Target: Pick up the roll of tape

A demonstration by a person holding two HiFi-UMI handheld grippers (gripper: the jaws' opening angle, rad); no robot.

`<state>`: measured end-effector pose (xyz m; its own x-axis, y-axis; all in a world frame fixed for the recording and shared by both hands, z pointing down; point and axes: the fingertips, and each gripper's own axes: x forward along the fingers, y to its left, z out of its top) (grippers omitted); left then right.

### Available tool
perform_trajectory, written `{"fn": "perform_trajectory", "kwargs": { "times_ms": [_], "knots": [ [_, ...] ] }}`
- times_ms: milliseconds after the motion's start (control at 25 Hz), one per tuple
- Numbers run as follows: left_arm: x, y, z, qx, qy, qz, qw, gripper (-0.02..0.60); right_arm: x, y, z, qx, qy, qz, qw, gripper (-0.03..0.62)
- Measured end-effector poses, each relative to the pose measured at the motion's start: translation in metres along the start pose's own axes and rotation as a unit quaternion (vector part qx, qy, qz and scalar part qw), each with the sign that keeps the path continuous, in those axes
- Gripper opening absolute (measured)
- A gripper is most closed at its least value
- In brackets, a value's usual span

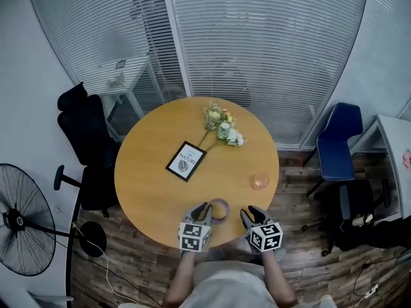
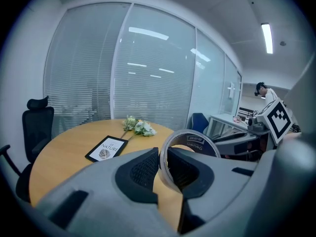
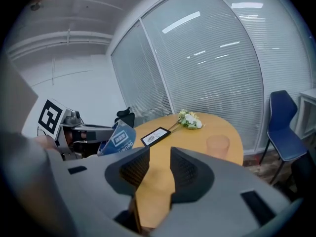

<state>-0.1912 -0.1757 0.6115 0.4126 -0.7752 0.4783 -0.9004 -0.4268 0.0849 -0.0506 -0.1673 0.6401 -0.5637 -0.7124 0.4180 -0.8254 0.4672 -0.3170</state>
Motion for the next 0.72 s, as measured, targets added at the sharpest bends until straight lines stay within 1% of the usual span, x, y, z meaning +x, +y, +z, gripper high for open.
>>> {"fn": "perform_trajectory", "kwargs": {
  "times_ms": [240, 320, 360, 440, 560, 720],
  "knots": [
    [-0.006, 0.002, -0.007, 0.006, 0.008, -0.001, 1.0000, 0.055, 0.002, 0.003, -0.009, 0.012, 0.004, -0.003, 1.000, 0.103],
    [-0.006, 0.002, -0.008, 0.002, 0.001, -0.007, 1.0000, 0.055, 0.004, 0.002, -0.012, 0.016, 0.003, -0.008, 1.000, 0.070],
    [-0.006, 0.001, -0.008, -0.002, -0.002, -0.011, 0.9999, 0.055, 0.004, 0.001, -0.013, 0.018, 0.003, -0.011, 1.000, 0.036],
    [-0.006, -0.001, -0.010, -0.006, -0.004, -0.019, 0.9998, 0.055, 0.004, 0.001, -0.016, 0.019, 0.006, -0.015, 1.000, 0.011],
    [-0.006, -0.006, -0.014, -0.002, -0.001, -0.024, 0.9997, 0.055, 0.001, 0.000, -0.021, 0.017, 0.012, -0.017, 1.000, -0.002],
    [-0.005, -0.013, -0.014, -0.006, -0.007, -0.040, 0.9992, 0.055, -0.002, 0.002, -0.024, 0.025, 0.014, 0.001, 1.000, -0.003]
  ]
}}
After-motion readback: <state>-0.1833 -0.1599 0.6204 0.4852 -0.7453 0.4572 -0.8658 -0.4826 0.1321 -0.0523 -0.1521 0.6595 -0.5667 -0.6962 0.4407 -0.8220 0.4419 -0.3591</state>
